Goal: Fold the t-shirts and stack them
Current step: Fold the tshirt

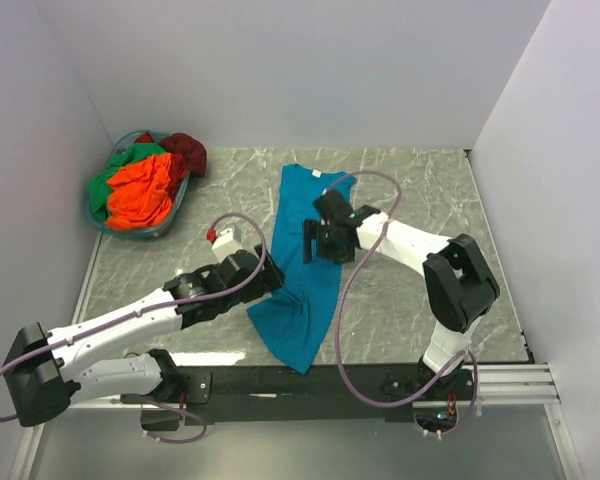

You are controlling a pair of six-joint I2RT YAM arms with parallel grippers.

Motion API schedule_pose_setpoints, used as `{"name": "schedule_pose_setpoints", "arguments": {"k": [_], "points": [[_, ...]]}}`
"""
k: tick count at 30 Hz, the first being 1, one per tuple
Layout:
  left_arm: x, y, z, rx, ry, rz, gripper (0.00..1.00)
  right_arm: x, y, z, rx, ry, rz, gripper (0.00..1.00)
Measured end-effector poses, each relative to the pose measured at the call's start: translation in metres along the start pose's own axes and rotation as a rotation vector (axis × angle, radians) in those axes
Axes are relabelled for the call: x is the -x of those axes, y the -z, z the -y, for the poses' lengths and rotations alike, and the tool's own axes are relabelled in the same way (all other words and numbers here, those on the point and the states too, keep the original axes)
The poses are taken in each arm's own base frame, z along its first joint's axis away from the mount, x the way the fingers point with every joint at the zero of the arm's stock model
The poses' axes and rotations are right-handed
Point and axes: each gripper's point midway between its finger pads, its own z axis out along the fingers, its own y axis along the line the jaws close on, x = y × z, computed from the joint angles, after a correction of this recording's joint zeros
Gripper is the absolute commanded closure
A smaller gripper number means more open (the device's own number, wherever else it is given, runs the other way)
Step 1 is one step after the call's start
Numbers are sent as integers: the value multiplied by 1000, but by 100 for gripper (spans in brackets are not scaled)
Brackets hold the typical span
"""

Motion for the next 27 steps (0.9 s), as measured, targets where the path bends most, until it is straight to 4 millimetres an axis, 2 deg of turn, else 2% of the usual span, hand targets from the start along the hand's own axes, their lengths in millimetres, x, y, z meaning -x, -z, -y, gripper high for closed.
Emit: {"name": "schedule_pose_setpoints", "arguments": {"k": [2, 4, 12, 18, 22, 27], "points": [[-14, -1, -10, -9, -1, -44, 1, -25, -7, 2, -27, 6, -42, 12], [-23, -1, -20, 3, 1, -68, 1, -36, -10, 0, -34, 2, -56, 12], [-14, 13, -14, -56, 41, -48, 0, -38, -23, 2, -79, -39, -42, 12], [-20, 8, -17, -42, 0, -68, 1, -27, -43, 6, -147, -26, -53, 12], [-13, 12, -15, -77, 14, -29, 0, -9, -51, 10, -171, -37, -41, 12], [2, 13, -23, -51, 0, 54, 1, 13, -55, 32, -208, -54, -19, 12]]}}
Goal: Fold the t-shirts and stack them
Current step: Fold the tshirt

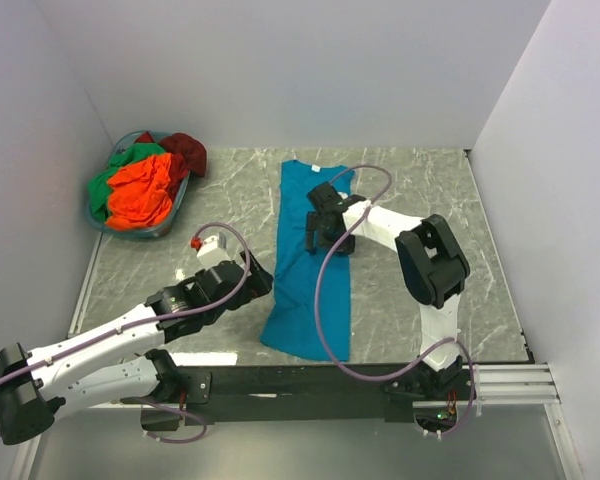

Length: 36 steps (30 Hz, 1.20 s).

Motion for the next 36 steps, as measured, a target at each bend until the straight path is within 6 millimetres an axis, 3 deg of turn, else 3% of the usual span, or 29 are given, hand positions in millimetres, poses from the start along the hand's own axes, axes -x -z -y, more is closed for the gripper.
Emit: {"name": "schedule_pose_setpoints", "arguments": {"k": [6, 10, 14, 18, 23, 24, 26, 27, 36], "points": [[11, 1, -18, 74, -25, 63, 1, 37, -10, 35, -62, -27, 20, 12], [17, 5, -17, 62, -24, 85, 0, 45, -10, 48, -77, -23, 26, 12], [20, 6, -15, 71, -26, 92, 1, 44, -5, 48, -72, -5, 31, 12], [22, 4, -9, 94, -37, 83, 1, 40, 18, 48, -49, 9, 60, 12], [25, 1, -2, 137, -39, 70, 13, 45, 65, 47, 0, 12, 152, 12], [25, 1, -2, 144, -34, 68, 13, 44, 73, 48, 8, 12, 167, 12], [25, 2, -3, 150, -28, 66, 1, 40, 89, 49, 25, 13, 196, 12], [26, 3, -3, 148, -20, 66, 1, 37, 95, 51, 29, 13, 207, 12], [51, 33, 11, 32, 81, 137, 0, 2, 114, 73, 23, -4, 223, 12]]}}
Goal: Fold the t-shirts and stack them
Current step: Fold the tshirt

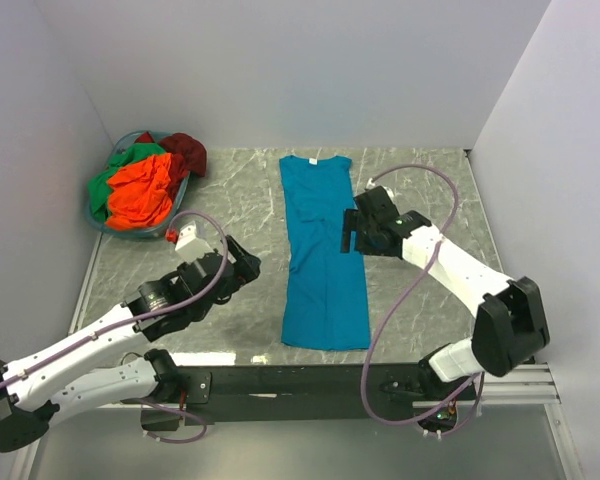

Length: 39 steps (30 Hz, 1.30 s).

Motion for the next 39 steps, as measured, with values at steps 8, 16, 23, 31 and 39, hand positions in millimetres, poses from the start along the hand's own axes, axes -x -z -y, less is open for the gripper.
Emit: {"name": "schedule_pose_setpoints", "arguments": {"k": [8, 16, 23, 31, 39], "points": [[-2, -5, -14, 88, -13, 8, 0, -19, 19, 11, 17, -30, 21, 12], [-29, -11, -5, -36, 20, -76, 0, -42, 30, 22, 28, -51, 33, 11], [-68, -21, -24, -13, -3, -197, 9, -58, 34, 31, 31, -57, 32, 11], [-143, -18, -26, -49, -78, -456, 15, -98, 25, 43, 18, -49, -47, 11], [-178, -8, -30, -60, -132, -548, 16, -123, 23, 45, 36, -51, -103, 11]]}}
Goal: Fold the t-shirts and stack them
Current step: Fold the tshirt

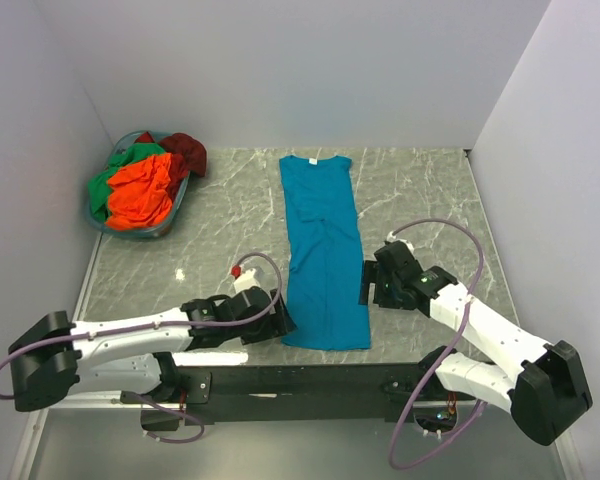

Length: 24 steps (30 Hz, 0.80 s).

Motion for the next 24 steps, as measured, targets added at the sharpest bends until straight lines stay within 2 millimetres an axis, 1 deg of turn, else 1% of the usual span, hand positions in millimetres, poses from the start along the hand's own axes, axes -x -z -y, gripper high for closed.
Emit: {"name": "schedule_pose_setpoints", "arguments": {"k": [3, 6, 7, 8, 9, 11, 12, 13, 15, 16, 20, 24], "points": [[-8, -9, -10, 48, -1, -29, 19, -7, -1, -1, 5, 3, -18, 11], [-13, -14, -12, 61, -2, -50, 23, -11, -1, -2, 11, 7, -29, 11], [-14, -15, -12, 62, -4, -52, 31, -12, -2, -2, 14, 8, -33, 11], [-14, -15, -12, 62, -4, -53, 35, -13, -2, -3, 17, 7, -36, 11], [-15, -16, -12, 62, -5, -54, 42, -14, -2, -4, 19, 6, -38, 11], [-15, -17, -11, 59, -9, -57, 50, -19, -3, -3, 18, 5, -49, 11], [-16, -18, -11, 57, -11, -60, 52, -22, -4, -2, 16, 5, -57, 12], [-17, -19, -11, 57, -16, -66, 61, -25, -5, -1, 13, 4, -65, 12], [-20, -22, -12, 60, -22, -80, 70, -32, -7, 1, 9, 0, -81, 11], [-22, -23, -12, 63, -26, -88, 99, -35, -7, 2, 10, -4, -89, 11], [-28, -29, -14, 78, -40, -116, 99, -41, -7, 0, 20, -12, -105, 12], [-30, -34, -11, 85, -49, -134, 100, -42, -7, -3, 32, -24, -111, 12]]}}
